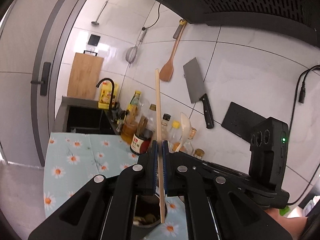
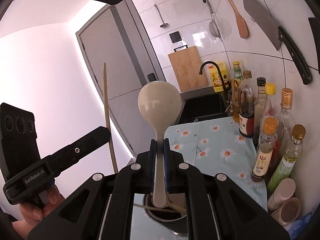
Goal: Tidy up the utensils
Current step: 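Open both grippers to drop the chopstick and white spoon into the holder, then move both open grippers back to the remaining chopsticks on the table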
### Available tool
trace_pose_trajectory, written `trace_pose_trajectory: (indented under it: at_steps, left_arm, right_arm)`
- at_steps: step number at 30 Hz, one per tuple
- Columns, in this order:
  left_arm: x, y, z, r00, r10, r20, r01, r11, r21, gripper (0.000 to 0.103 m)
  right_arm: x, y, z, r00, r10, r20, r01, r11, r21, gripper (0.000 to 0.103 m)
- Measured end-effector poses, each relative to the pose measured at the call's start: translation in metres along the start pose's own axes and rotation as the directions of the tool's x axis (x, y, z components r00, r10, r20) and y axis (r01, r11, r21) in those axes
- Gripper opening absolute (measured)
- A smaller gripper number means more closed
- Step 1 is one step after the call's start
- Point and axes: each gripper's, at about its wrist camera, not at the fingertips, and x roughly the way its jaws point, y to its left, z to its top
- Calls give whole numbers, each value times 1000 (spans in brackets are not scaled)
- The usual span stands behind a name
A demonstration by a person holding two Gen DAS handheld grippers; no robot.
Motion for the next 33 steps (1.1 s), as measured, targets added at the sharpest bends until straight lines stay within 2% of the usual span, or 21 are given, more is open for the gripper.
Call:
trace_pose_trajectory:
  at_steps: [3,10,15,17,21,23,24,26,33]
  left_arm:
    - [11,6,-6,1000,-9,12,9,1000,-7,4]
    - [32,18,-24,1000,25,19,-25,1000,5,4]
    - [39,26,-44,1000,10,-2,-10,1000,-22,4]
    - [41,28,-50,1000,-20,-23,19,999,-50,4]
    - [41,31,-62,999,-15,-45,12,997,-75,5]
    - [40,30,-65,999,-7,-54,3,997,-79,5]
    - [38,31,-67,998,-7,-64,2,997,-82,14]
    - [35,31,-68,998,-6,-69,-1,996,-90,26]
    - [23,30,-71,997,-3,-75,-5,995,-104,26]
  right_arm:
    - [10,-11,-3,1000,8,-1,-8,1000,17,8]
    - [24,-21,-10,1000,5,14,-5,1000,7,8]
    - [34,-24,-25,1000,-12,-15,12,1000,-5,9]
    - [37,-26,-32,999,-20,-36,20,1000,0,9]
    - [44,-31,-47,995,-21,-96,24,999,26,9]
    - [43,-31,-51,994,-23,-108,26,999,28,18]
    - [42,-31,-52,994,-21,-111,25,999,34,24]
    - [37,-32,-52,995,-21,-102,25,999,45,25]
    - [25,-31,-52,995,-24,-95,30,998,60,25]
